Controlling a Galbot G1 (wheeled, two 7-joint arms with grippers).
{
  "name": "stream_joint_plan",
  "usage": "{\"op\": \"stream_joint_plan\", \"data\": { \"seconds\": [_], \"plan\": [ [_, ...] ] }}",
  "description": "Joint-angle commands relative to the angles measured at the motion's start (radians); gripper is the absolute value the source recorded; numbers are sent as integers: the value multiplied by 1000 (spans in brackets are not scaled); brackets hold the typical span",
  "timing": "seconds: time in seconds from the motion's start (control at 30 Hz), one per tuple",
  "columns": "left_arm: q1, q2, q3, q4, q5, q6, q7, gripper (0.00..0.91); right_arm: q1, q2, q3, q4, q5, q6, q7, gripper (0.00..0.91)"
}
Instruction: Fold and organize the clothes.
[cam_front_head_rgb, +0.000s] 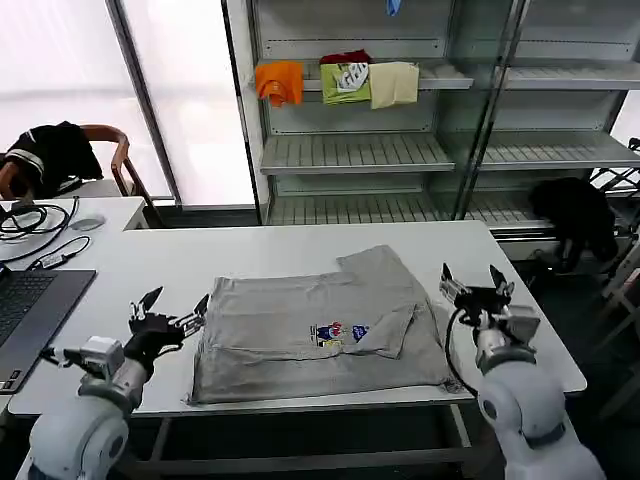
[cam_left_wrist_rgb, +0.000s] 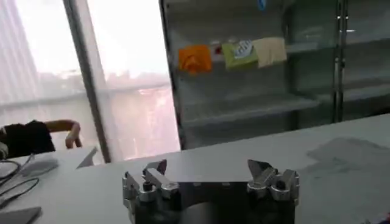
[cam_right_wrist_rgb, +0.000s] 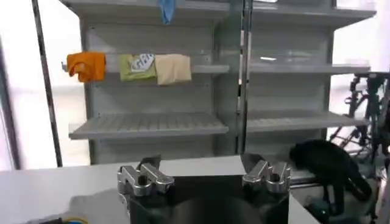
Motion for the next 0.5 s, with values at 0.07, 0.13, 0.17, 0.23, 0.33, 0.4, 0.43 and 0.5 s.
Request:
{"op": "stream_joint_plan", "data": {
  "seconds": [0.07, 0.13, 0.17, 0.23, 0.33, 0.4, 0.43, 0.5],
  "plan": [
    [-278, 84, 158, 238, -49, 3, 37, 907, 309, -30, -131, -260, 34, -1, -19, 907],
    [-335, 68, 200, 306, -58, 3, 47, 907, 390, -17, -170, -343, 58, 0, -48, 907],
    [-344, 63, 212, 330, -61, 3, 49, 907, 413, -11, -182, -373, 62, 0, -53, 907],
    [-400, 49, 239, 402, -72, 3, 57, 907, 468, 12, -213, -466, 61, 0, -82, 907],
    [-460, 27, 276, 476, -85, 3, 67, 907, 528, 47, -248, -573, 56, 0, -100, 907],
    [-500, 10, 299, 551, -82, 3, 75, 907, 561, 71, -274, -634, 38, 0, -127, 907],
    [-513, 7, 310, 574, -80, 3, 78, 907, 570, 81, -281, -662, 25, 0, -138, 907],
    [-537, -5, 319, 614, -79, 2, 86, 907, 582, 104, -284, -711, 6, 0, -149, 907]
  ]
}}
